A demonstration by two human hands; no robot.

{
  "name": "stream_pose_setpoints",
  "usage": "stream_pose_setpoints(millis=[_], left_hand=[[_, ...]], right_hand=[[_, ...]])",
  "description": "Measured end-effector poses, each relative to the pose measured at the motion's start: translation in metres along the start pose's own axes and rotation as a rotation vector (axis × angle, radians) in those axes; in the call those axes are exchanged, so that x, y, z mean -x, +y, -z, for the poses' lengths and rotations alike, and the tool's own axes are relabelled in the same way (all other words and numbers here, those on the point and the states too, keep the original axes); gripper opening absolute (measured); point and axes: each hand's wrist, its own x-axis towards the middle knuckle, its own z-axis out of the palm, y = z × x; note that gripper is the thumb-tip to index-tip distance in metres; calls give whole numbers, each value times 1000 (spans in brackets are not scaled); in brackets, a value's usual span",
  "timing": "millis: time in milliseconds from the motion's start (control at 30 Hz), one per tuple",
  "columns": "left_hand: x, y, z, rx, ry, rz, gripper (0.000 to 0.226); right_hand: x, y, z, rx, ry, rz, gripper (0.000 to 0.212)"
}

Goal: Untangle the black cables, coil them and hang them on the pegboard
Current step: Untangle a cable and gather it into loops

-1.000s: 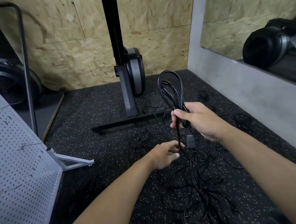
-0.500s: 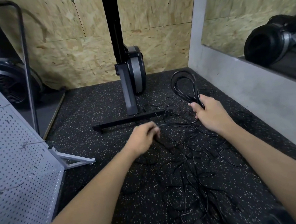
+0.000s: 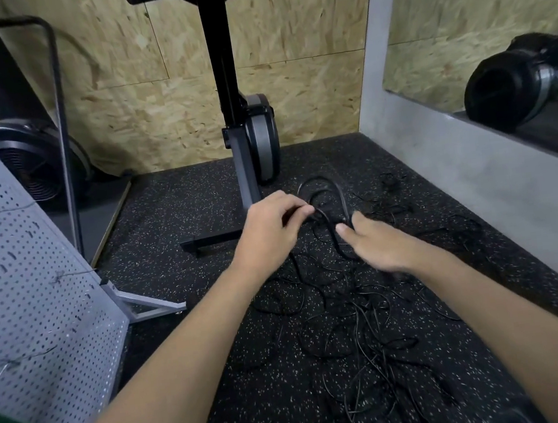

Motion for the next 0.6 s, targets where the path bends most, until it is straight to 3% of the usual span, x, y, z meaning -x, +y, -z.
stream_pose_setpoints(millis=[167, 333, 600], left_hand=[[1, -3, -8, -90, 93, 1, 13], [1, -3, -12, -78, 155, 13, 11], [3, 0, -16, -67, 155, -14, 13]], right_hand=[[-7, 8, -9, 21, -143, 52, 89], [-13, 12, -17, 141, -50, 125, 45], [-11, 10, -25, 161, -21, 150, 32]])
